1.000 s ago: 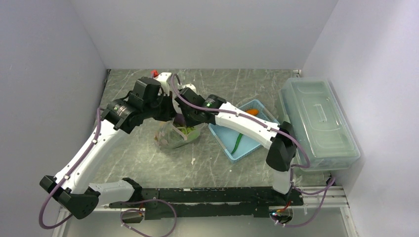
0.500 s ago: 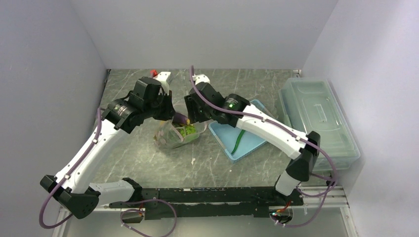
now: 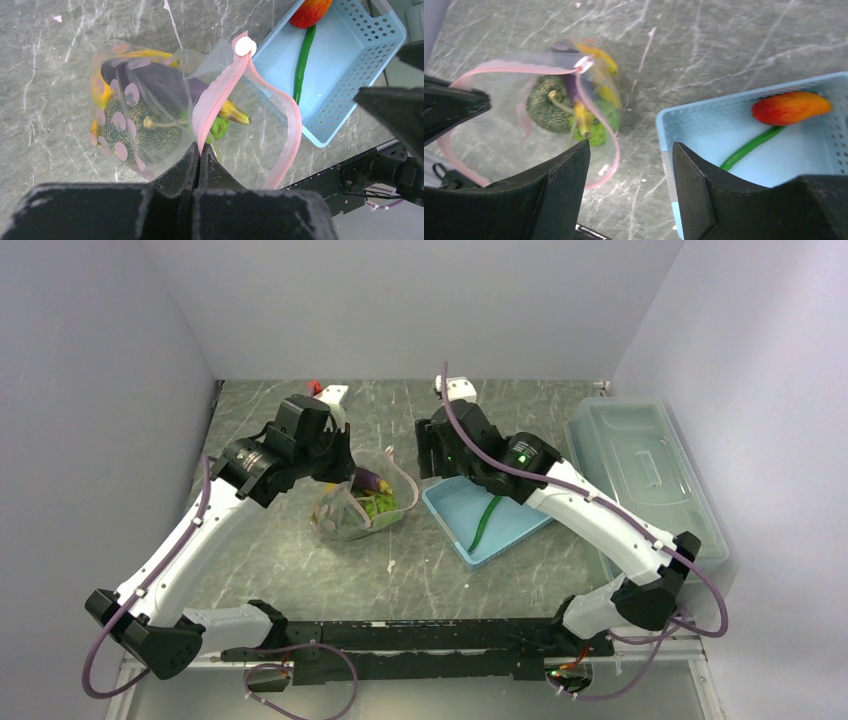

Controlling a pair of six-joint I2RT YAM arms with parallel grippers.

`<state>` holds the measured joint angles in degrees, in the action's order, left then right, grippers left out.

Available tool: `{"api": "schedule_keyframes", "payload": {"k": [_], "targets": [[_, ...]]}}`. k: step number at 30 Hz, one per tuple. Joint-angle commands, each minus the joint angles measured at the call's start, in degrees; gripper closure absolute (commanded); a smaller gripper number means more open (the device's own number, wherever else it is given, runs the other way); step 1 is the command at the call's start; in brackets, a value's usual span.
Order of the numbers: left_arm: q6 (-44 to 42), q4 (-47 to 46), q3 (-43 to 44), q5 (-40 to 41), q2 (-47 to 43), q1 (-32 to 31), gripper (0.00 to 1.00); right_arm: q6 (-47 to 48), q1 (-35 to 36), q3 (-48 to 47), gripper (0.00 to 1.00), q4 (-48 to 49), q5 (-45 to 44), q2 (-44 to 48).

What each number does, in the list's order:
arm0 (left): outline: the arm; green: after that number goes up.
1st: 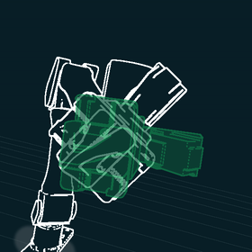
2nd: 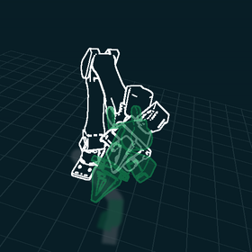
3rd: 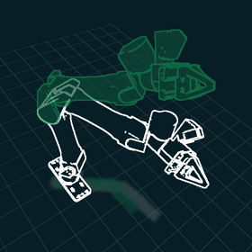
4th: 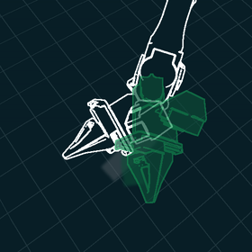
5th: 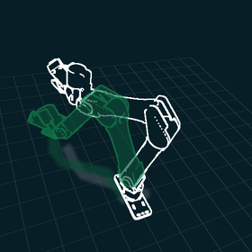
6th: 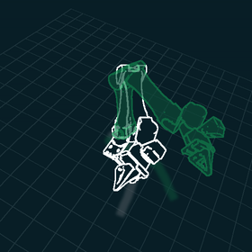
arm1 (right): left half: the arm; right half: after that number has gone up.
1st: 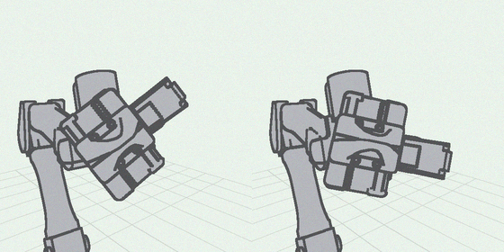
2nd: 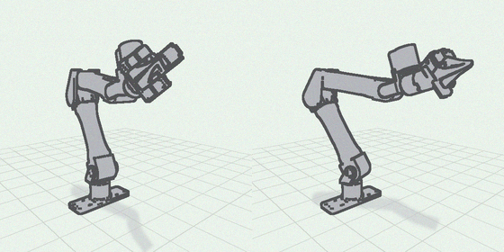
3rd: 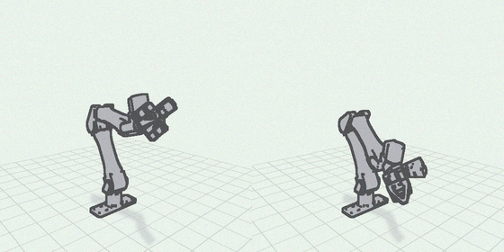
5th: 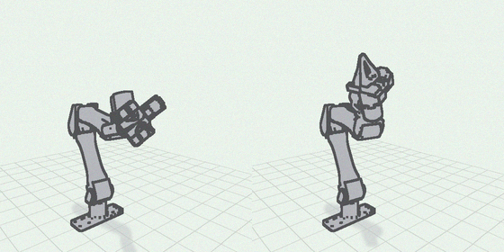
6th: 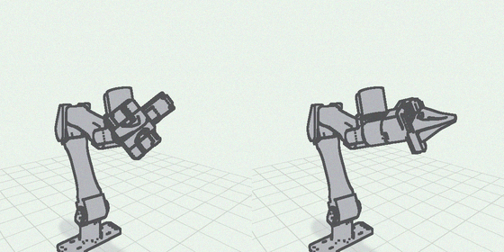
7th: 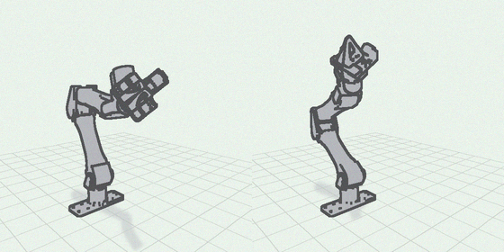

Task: Place the food in the zip-top bag and seal the zipper
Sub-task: Pick up the fake fruit from the bin.

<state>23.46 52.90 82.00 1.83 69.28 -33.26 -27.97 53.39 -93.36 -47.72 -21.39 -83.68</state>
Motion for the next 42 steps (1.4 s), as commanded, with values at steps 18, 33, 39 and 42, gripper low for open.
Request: {"api": "schedule_keyframes", "payload": {"k": [18, 33, 39, 42], "targets": [[-1.86, -2.99, -0.05, 1.25, -0.78, -0.18, 1.0, -5.77, -21.46, 23.37, 0.22, 3.92, -1.46, 9.48], [-1.48, -2.52, -0.76, 0.94, -1.59, -0.16, 1.0, -15.04, -28.08, 34.84, 0.27, 18.92, 5.02, 6.87], [-1.51, -2.23, -1.08, 0.74, -1.98, -0.18, 1.0, -18.79, -29.19, 36.36, 0.31, 22.56, 3.89, 3.31], [-1.33, -2.17, -1.1, 0.54, -2.13, -0.2, 1.0, -20.71, -30.09, 36.36, 0.33, 23.33, 2.35, 0.67]]}}
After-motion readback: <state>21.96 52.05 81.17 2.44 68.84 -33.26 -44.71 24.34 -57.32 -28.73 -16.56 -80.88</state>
